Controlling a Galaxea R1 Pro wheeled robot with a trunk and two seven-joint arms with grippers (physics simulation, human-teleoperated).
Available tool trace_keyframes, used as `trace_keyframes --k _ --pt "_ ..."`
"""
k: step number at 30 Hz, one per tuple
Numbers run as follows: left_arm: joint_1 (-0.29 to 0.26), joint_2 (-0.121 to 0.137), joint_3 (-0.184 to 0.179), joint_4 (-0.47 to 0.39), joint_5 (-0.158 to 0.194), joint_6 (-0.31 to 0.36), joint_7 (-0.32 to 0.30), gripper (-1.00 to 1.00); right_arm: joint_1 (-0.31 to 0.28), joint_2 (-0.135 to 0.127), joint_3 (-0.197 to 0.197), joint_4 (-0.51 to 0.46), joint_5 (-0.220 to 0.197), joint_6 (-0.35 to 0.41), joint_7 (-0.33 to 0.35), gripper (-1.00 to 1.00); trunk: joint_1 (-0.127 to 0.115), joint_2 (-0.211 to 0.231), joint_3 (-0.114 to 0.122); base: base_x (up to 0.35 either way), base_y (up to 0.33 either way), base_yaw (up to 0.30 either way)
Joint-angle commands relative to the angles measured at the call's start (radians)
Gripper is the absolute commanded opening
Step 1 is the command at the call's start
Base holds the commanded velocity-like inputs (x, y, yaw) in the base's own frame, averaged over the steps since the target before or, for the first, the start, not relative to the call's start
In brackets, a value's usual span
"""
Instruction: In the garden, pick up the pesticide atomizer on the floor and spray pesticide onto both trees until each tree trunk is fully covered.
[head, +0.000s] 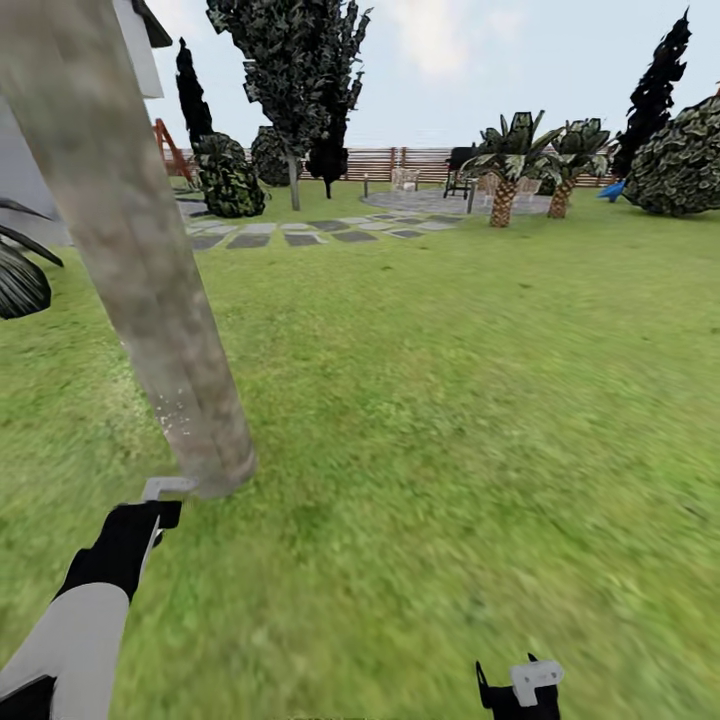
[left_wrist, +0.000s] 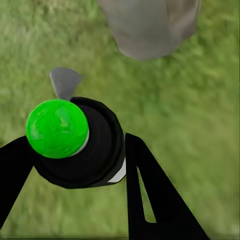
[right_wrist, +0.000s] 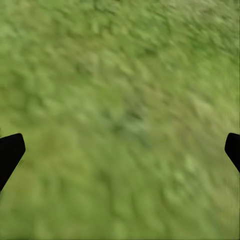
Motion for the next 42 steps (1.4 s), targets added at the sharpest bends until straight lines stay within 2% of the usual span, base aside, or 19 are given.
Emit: trace_keyframes --k 1,5,8,13,16,17,19,20,22,23,24,26,29,33,36,37,38,39,42 --pt "-0.003 -0.002 -0.003 -0.002 -0.001 0.0 0.0 -1.0 0.0 -0.001 0.0 0.0 0.0 0.0 -0.001 1.0 0.0 0.0 0.0 -0.012 -0.015 0.278" --pt "-0.031 -0.021 -0.008 -0.001 -0.001 0.006 -0.01 -1.0 0.0 -0.002 0.0 -0.001 0.0 0.0 -0.001 1.0 0.0 0.0 0.0 -0.003 -0.003 0.278" --pt "-0.128 -0.041 -0.007 0.01 0.0 0.019 -0.022 -1.0 0.0 -0.002 0.0 -0.001 0.0 0.0 -0.001 1.0 0.0 0.0 0.0 0.0 0.0 0.274" --pt "-0.192 -0.044 -0.016 0.007 -0.007 0.056 -0.157 -1.0 0.0 -0.002 0.0 -0.001 0.0 0.0 -0.001 1.0 0.0 0.0 0.0 0.0 0.0 0.069" --pt "-0.209 -0.025 -0.035 -0.001 -0.012 0.116 -0.187 -1.0 0.0 -0.002 0.0 -0.001 0.0 0.0 -0.001 1.0 0.0 0.0 0.0 0.0 0.0 0.004" --pt "-0.211 -0.004 -0.037 -0.002 -0.011 0.128 -0.19 -1.0 0.0 -0.002 0.0 -0.001 0.0 0.0 -0.001 1.0 0.0 0.0 0.0 0.0 0.0 0.001" --pt "-0.213 0.059 -0.039 -0.003 -0.008 0.144 -0.195 -1.0 0.0 -0.002 0.0 -0.001 0.0 0.0 -0.001 1.0 0.0 0.0 0.0 0.0 0.0 0.0" --pt "-0.213 0.071 -0.039 -0.002 -0.007 0.146 -0.207 -1.0 0.0 -0.002 0.0 -0.001 0.0 0.0 -0.001 1.0 0.0 0.0 0.0 0.0 0.0 0.0" --pt "-0.213 0.072 -0.051 -0.003 -0.008 0.154 -0.25 -1.0 0.0 -0.002 0.0 -0.001 0.0 0.0 -0.001 1.0 0.0 0.0 0.0 0.0 0.0 0.0" --pt "-0.215 0.067 -0.091 -0.005 -0.009 0.179 -0.304 -1.0 0.0 -0.002 0.0 -0.001 0.0 0.0 0.0 1.0 0.0 0.0 0.0 0.0 0.0 0.0" --pt "-0.228 0.063 -0.153 -0.006 -0.007 0.212 -0.345 -1.0 0.0 -0.002 0.0 -0.001 0.0 0.0 0.0 1.0 0.0 0.0 0.0 0.0 0.0 0.0" --pt "-0.244 0.065 -0.198 -0.013 -0.004 0.238 -0.367 -1.0 0.0 -0.002 0.0 -0.001 0.0 0.0 -0.001 1.0 0.0 0.0 0.0 0.0 0.0 0.039" --pt "-0.277 0.089 -0.217 -0.018 -0.005 0.251 -0.38 -1.0 0.0 -0.002 0.0 -0.001 0.0 0.0 -0.001 1.0 0.0 0.0 0.0 0.0 0.0 0.209" --pt "-0.284 0.144 -0.219 -0.02 -0.004 0.252 -0.384 -1.0 0.0 -0.002 0.0 -0.001 0.0 0.0 -0.001 1.0 0.0 0.0 0.0 0.0 0.0 0.231" --pt "-0.283 0.138 -0.225 -0.03 -0.004 0.252 -0.384 -1.0 0.0 -0.002 0.0 -0.001 0.0 0.0 0.0 1.0 0.0 0.0 0.0 0.0 0.0 0.038" --pt "-0.287 0.127 -0.226 -0.041 -0.003 0.253 -0.384 -1.0 0.0 -0.002 0.0 -0.001 0.0 0.0 0.0 1.0 0.0 0.0 0.0 0.0 0.0 0.01" --pt "-0.299 0.096 -0.229 -0.063 -0.003 0.261 -0.384 -1.0 0.0 -0.002 -0.001 -0.001 0.0 0.0 0.0 1.0 0.0 0.0 0.0 0.0 0.0 0.003" --pt "-0.318 0.082 -0.228 -0.068 -0.003 0.288 -0.384 -1.0 0.0 -0.002 -0.001 -0.001 0.0 0.0 0.0 1.0 0.0 0.0 0.0 0.0 0.0 0.001" --pt "-0.332 0.077 -0.229 -0.071 -0.003 0.328 -0.391 -1.0 0.0 -0.002 -0.001 -0.001 0.0 0.0 0.0 1.0 0.0 0.0 0.0 0.0 0.0 0.0"
